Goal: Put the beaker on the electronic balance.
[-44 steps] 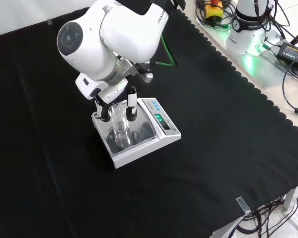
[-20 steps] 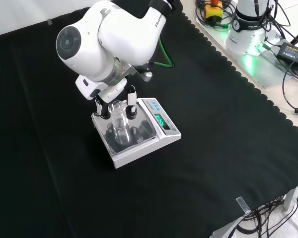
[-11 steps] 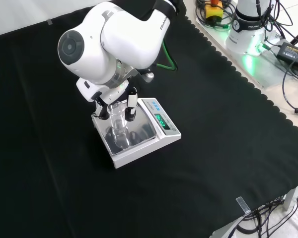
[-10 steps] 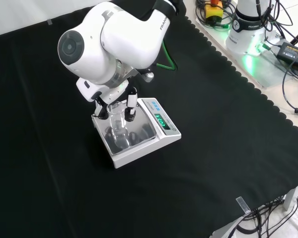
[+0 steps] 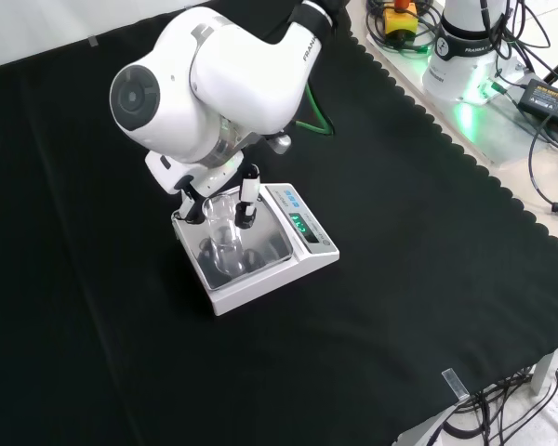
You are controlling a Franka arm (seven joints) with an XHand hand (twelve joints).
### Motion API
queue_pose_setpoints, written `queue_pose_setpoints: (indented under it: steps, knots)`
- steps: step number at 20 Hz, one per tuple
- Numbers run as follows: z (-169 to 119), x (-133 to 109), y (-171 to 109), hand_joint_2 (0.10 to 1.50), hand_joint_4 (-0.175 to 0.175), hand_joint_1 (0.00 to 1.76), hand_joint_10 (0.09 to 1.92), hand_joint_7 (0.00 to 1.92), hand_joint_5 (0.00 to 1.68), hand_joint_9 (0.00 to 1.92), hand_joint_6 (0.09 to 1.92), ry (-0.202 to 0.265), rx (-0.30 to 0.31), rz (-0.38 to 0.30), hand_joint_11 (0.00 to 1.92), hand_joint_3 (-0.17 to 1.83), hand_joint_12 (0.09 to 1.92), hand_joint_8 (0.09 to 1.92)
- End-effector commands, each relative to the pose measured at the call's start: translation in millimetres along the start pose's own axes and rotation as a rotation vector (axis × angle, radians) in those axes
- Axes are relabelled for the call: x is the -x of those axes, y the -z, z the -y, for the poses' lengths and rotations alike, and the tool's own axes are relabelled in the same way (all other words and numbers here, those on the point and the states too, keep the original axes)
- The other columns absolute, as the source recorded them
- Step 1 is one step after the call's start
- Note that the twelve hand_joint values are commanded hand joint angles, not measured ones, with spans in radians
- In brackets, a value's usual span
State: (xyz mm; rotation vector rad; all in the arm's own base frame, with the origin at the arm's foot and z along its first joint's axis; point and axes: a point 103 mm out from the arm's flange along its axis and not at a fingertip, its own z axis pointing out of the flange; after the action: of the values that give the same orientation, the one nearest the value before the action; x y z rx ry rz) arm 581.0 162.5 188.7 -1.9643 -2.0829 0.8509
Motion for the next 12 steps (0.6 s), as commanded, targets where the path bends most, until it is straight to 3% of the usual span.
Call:
queue_pose_setpoints:
  steps: [1, 12]
  knots:
    - [1.1, 1.2, 0.7, 0.85, -0.107, 0.71, 0.09, 0.98, 0.57, 1.40, 0.98, 0.004, 0.003, 0.017, 1.34, -0.17, 0.73, 0.80]
    - [14.4, 8.3, 15.5, 0.79, -0.093, 0.58, 0.09, 0.82, 0.50, 1.26, 0.93, -0.017, 0.046, 0.014, 1.15, -0.17, 0.89, 0.84]
